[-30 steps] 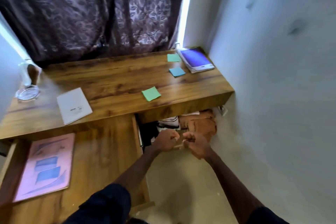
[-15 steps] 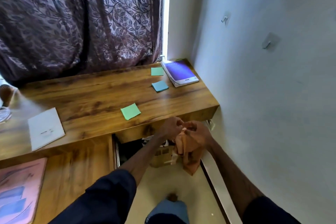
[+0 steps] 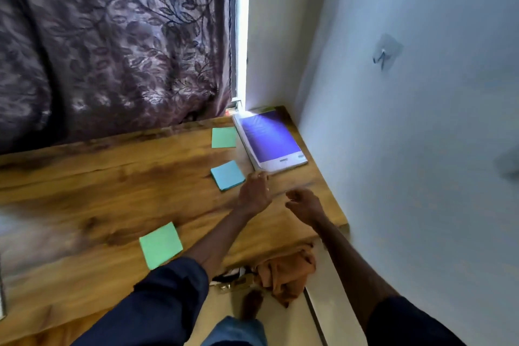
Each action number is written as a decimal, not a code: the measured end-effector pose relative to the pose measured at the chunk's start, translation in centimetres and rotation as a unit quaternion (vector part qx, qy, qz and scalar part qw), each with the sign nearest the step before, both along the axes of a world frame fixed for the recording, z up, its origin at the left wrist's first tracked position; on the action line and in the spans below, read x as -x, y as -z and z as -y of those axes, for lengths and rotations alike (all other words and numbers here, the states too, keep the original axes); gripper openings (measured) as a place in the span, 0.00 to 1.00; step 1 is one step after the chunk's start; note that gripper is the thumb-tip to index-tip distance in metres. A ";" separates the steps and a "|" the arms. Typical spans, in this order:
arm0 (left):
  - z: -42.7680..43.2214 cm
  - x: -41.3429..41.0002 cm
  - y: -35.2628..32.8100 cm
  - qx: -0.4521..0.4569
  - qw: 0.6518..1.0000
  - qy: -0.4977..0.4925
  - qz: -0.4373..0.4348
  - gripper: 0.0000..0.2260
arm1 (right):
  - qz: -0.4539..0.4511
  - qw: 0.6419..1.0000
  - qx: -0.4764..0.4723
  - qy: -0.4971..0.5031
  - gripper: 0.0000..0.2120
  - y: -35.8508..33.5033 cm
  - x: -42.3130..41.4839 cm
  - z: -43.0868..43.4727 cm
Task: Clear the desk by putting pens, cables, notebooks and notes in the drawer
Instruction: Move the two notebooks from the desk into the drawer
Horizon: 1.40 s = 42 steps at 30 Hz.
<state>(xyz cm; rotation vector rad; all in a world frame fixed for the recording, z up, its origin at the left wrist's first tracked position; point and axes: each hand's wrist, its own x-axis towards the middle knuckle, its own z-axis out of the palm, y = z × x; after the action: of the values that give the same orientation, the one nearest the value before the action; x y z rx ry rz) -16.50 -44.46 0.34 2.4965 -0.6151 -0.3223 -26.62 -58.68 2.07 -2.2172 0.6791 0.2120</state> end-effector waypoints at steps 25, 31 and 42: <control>6.3 -11.7 3.9 -0.153 0.980 0.105 0.074 0.14 | -0.074 0.988 0.088 0.104 0.16 3.9 -20.3 11.3; 6.4 -12.3 1.8 0.040 0.994 -0.085 -0.051 0.22 | 0.071 0.989 0.043 0.122 0.09 -0.6 -17.3 8.1; 7.8 -10.5 -7.5 0.304 0.844 -0.248 -0.365 0.10 | 0.142 0.965 0.216 -0.042 0.11 -9.4 -7.3 1.3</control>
<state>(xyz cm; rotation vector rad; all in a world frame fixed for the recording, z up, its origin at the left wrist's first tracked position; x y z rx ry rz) -5.97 -52.28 7.85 1.6375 0.2298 -0.6949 -19.27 -60.01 11.49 -2.6249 0.5052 -0.2336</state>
